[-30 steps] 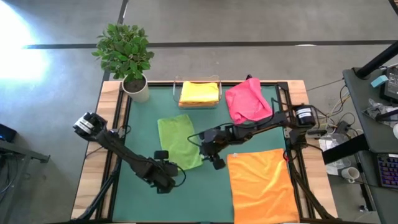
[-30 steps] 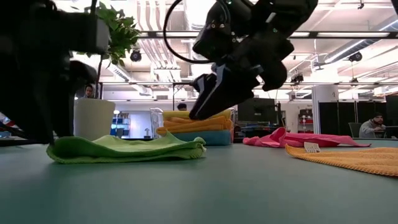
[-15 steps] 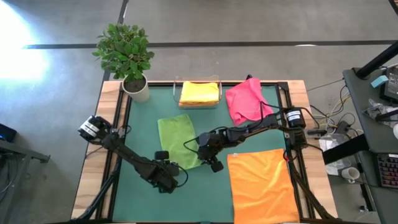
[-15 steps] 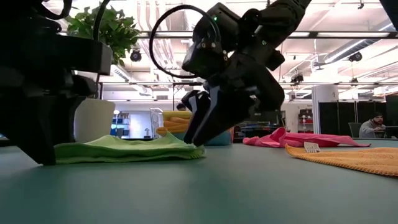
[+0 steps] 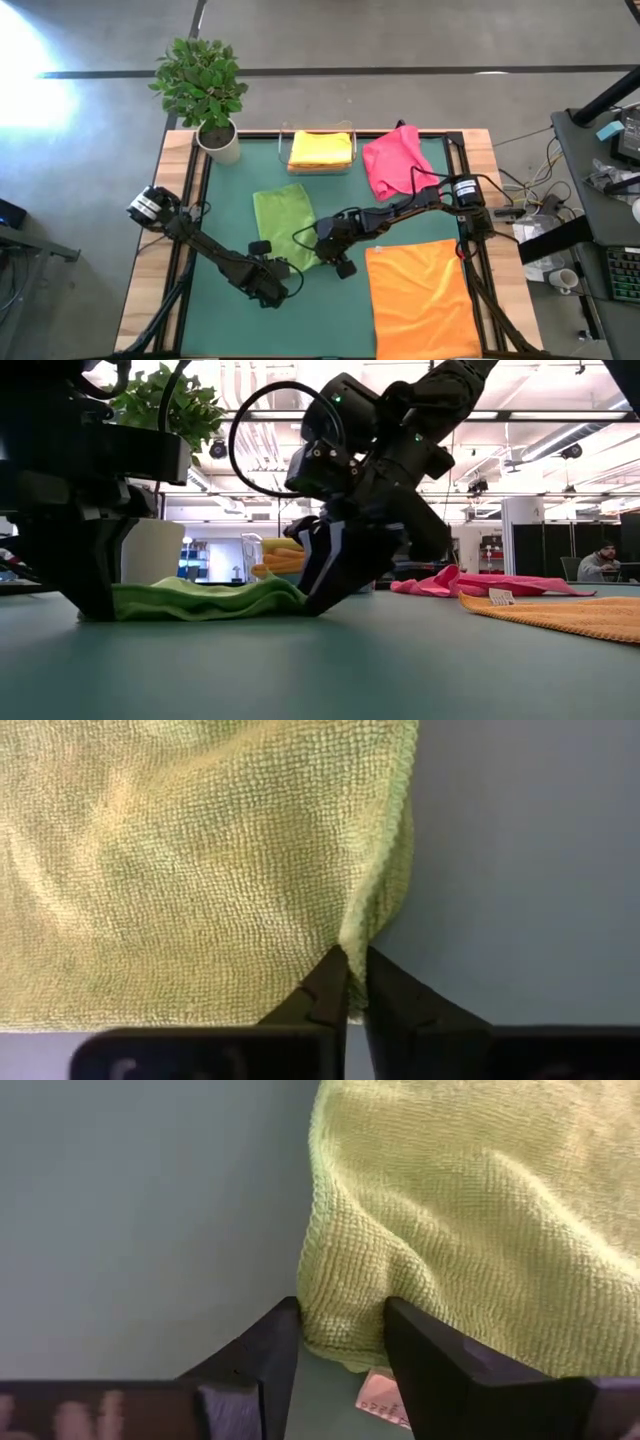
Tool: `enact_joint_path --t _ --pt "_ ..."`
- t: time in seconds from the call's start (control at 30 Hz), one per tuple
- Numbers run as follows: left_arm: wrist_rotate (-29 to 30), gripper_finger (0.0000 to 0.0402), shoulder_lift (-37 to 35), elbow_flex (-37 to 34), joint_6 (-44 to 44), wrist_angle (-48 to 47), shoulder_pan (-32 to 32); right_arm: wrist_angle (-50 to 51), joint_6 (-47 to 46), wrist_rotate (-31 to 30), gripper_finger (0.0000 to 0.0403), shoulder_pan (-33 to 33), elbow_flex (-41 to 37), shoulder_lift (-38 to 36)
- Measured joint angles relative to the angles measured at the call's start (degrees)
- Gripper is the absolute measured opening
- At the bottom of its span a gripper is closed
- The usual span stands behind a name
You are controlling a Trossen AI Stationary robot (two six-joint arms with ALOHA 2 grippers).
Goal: Fold microfiber towels
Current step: Fold the green microfiber towel
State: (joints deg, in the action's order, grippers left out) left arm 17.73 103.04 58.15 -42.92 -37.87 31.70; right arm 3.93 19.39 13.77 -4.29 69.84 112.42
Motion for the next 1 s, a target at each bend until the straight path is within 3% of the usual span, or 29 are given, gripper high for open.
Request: enact_joint_path --t 0.1,0.33,0.53,0.87,1.0 --pt "-0.01 0.0008 0.02 0.21 0.00 -0.08 -0.07 0.04 -0.74 -0.89 0.0117 0.04 0.31 0.00" --pt "-0.58 0.0010 -0.66 0.29 -0.13 -0.08 -0.11 1.19 -6.75 -0.88 0.0017 0.17 0.37 -0.32" --pt "-3.15 0.0010 -4.03 1.96 -0.22 -0.65 -0.44 8.04 -14.46 0.29 0.0010 -0.04 0.20 -4.57" --pt "-12.27 0.0010 -9.25 13.39 -1.77 -0.73 -1.07 14.51 -32.39 0.64 0.0009 -5.30 0.22 -15.14" --pt "-12.68 0.0010 -9.25 17.18 -1.83 -2.86 -1.02 14.47 -34.21 -4.99 0.0009 -7.61 0.22 -16.74"
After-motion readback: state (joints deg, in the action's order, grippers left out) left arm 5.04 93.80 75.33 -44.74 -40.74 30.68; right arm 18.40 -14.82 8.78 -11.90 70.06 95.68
